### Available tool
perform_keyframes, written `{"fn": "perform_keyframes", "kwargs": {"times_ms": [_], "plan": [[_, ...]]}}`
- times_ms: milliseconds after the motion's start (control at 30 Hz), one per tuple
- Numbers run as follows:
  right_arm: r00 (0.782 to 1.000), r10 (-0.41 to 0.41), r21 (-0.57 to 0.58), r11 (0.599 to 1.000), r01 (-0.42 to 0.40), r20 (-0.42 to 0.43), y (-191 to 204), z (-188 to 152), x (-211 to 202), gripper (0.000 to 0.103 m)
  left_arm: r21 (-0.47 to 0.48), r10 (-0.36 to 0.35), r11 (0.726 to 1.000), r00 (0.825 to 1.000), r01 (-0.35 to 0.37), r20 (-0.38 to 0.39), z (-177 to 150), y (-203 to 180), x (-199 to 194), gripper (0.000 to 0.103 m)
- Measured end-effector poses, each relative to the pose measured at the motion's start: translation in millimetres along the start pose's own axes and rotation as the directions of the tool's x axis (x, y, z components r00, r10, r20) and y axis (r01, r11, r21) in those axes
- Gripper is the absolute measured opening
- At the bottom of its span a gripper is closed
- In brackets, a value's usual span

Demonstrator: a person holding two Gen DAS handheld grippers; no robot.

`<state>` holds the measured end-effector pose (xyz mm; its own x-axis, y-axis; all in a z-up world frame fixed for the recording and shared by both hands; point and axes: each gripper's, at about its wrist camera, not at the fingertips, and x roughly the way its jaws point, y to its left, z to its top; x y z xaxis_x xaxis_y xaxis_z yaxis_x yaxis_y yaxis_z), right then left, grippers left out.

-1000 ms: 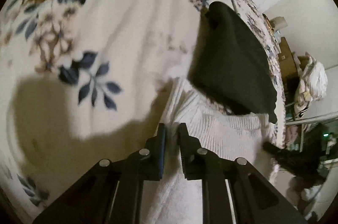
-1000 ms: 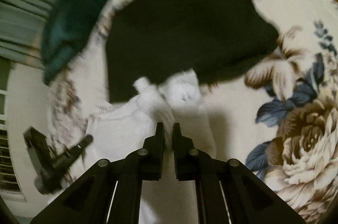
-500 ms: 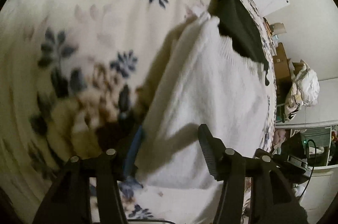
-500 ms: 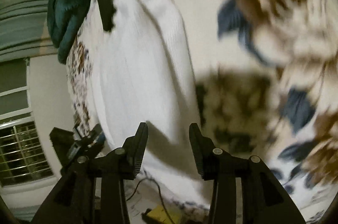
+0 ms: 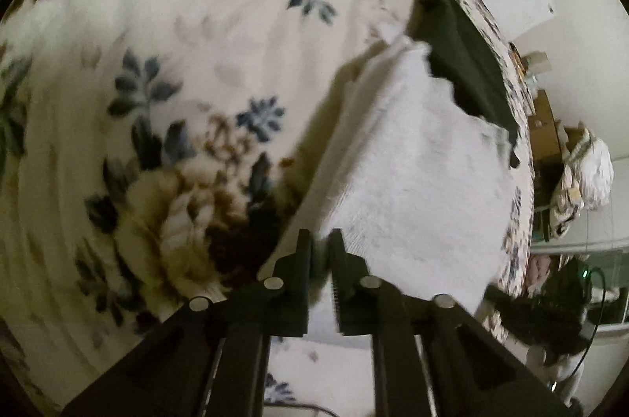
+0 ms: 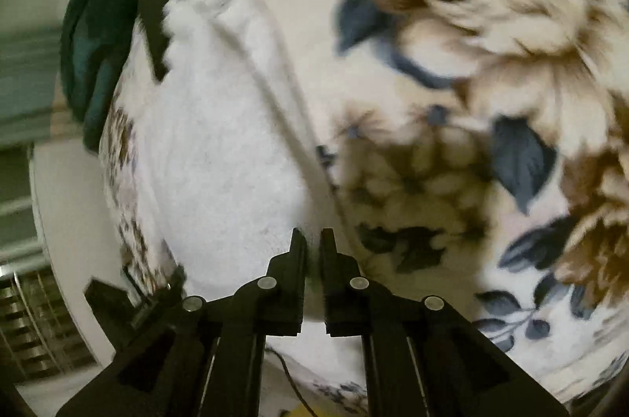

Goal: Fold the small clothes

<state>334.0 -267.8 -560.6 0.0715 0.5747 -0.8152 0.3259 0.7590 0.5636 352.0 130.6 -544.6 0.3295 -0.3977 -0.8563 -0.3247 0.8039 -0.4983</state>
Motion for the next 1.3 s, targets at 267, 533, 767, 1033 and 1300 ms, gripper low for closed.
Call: {"fn": "perform_keyframes", "kwargs": {"times_ms": [267, 533, 767, 1033, 1300], "plan": [[0.994, 0.028, -0.090, 0.996, -0.018, 0.108, 47.1, 72.9, -20.5, 0.050, 0.153, -0.015, 0.988, 0.995, -0.001, 0.097, 70.1, -57.5, 18.0, 0.057], [0.991, -0.067, -0.234, 0.968, 0.094, 0.120, 101.0, 145.3, 17.9, 0.016, 0.405, 0.130, 0.901, 0.988, -0.155, 0.089, 129.8, -116.8, 91.1, 0.006], [0.975, -0.023, -0.223, 0.972, 0.073, 0.219, 99.2, 138.5, -22.7, 0.008, 0.277, 0.017, 0.959, 0.990, -0.056, 0.140, 141.1, -105.1, 47.6, 0.005], [0.962, -0.129, -0.147, 0.975, 0.167, 0.241, 83.0, 172.6, -10.7, 0.007, 0.199, 0.119, 0.971, 0.991, -0.129, 0.065, 175.7, -86.9, 92.6, 0.002], [0.990, -0.093, -0.142, 0.984, 0.108, 0.110, 59.8, 175.2, 5.9, 0.026, 0.103, 0.012, 0.995, 1.000, -0.013, 0.010, 149.3, -69.3, 63.8, 0.017]]}}
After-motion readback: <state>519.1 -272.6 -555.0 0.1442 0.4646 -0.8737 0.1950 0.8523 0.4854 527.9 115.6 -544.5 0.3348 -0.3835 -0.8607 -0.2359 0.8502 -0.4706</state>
